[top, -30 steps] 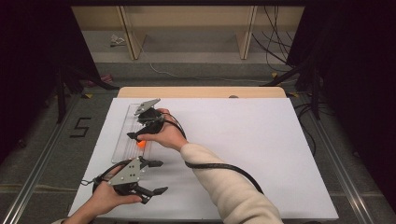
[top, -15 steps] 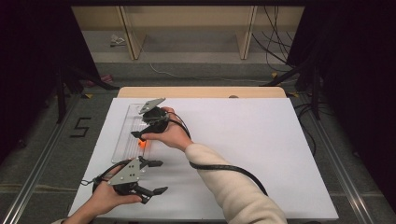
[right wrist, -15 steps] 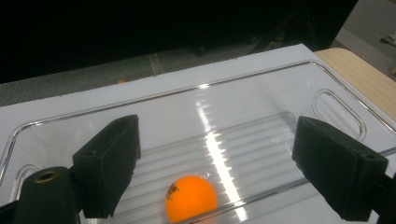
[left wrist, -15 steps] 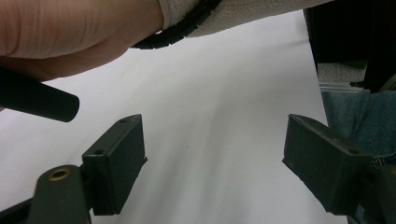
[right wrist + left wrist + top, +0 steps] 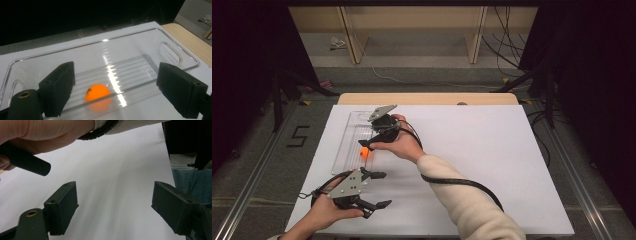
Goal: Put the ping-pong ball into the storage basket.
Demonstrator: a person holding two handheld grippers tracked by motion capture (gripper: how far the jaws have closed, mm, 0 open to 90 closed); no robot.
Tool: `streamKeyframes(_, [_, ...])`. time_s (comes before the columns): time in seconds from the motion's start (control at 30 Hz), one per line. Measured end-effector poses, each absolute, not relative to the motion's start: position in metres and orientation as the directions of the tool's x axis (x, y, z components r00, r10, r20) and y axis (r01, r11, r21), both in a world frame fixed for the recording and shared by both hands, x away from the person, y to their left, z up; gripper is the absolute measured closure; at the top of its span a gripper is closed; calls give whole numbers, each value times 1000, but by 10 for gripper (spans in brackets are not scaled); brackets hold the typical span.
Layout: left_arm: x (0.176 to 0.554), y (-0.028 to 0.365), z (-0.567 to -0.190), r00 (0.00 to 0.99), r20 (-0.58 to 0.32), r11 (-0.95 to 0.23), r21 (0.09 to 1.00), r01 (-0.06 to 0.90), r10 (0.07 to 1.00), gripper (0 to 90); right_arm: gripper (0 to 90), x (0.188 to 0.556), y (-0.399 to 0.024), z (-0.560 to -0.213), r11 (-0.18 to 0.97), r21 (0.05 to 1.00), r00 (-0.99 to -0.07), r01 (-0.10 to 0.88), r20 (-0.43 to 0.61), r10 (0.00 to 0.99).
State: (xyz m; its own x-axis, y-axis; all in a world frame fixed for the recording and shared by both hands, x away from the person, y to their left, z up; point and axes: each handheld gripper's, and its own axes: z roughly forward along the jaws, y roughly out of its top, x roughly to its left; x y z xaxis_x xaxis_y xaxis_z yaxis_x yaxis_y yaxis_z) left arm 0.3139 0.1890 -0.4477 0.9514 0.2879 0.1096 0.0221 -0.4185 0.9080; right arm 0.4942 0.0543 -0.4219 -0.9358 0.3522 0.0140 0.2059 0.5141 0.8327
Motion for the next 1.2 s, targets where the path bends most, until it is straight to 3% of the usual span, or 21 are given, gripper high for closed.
streamKeyframes(1.2, [314, 189, -448, 949, 110, -415, 909, 24, 295, 201, 162, 486, -19, -421, 501, 831, -908, 243, 14, 418])
